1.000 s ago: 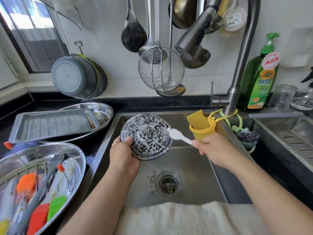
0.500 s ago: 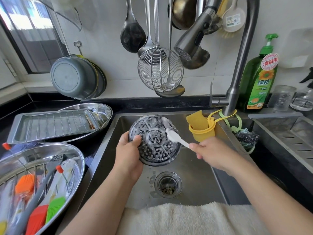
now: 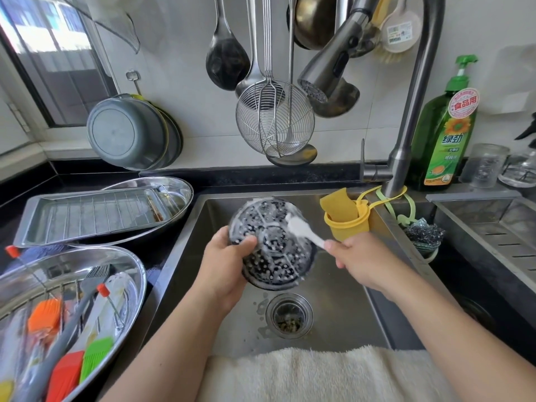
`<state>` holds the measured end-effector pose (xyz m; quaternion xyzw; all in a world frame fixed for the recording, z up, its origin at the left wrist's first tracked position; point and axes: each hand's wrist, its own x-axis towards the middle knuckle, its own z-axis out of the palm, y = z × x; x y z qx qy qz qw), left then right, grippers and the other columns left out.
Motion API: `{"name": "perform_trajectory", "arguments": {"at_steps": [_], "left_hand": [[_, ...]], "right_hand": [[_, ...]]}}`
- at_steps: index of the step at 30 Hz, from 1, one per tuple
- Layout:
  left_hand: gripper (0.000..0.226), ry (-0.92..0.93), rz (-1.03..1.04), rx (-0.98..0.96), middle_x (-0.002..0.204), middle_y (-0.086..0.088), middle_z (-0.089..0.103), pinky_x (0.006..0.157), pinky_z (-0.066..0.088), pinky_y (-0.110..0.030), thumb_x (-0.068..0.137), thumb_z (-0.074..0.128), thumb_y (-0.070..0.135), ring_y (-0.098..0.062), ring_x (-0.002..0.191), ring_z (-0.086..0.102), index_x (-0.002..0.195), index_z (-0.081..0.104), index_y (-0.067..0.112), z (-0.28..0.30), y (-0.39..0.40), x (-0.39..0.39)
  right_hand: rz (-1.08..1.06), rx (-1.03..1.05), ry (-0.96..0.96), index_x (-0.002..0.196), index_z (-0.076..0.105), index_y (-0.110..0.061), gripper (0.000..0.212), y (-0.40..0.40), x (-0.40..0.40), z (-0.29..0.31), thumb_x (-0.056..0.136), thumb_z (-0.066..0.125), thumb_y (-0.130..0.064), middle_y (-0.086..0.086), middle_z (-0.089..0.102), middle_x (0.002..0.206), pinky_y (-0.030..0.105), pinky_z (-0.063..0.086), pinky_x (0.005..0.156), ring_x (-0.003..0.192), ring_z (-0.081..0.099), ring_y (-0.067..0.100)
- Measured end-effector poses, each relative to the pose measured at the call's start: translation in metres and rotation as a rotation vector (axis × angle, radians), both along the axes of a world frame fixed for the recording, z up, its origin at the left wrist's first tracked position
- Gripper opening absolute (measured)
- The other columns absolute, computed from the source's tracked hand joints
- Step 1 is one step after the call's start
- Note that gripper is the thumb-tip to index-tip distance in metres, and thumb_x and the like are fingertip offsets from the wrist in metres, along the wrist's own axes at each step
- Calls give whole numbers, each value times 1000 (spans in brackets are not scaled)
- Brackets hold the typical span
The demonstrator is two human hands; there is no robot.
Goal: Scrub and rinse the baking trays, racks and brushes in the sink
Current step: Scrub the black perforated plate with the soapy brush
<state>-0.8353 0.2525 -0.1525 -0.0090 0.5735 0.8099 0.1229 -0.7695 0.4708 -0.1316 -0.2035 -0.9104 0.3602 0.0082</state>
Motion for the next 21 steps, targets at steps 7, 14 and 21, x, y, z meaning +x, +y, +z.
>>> {"name": "perform_trajectory", "arguments": {"at_steps": [7,14,21], "left_hand": [[9,249,-92,-689,78,-8,76,80,60,-47,93,73,10,-24,77,74,85,72,13,-12,5,3],[26,453,-21,-936,74,5,70,54,46,-15,88,74,3,-11,65,64,75,67,25,-13,3,2],[22,647,-114,-1509,96,4,54,72,45,-32,86,56,3,-26,96,59,89,63,24,-21,1,16]], "right_hand": [[-145,25,212,67,67,-10,51,14,-1,-2,104,50,-42,-5,46,50,32,31,56,58,48,22],[-111,-1,223,67,67,-11,50,11,-3,-7,103,52,-43,-3,48,51,35,37,64,64,52,28],[-38,-12,162,75,68,-7,52,7,-3,-11,102,50,-48,14,64,71,42,52,72,74,63,36]]}}
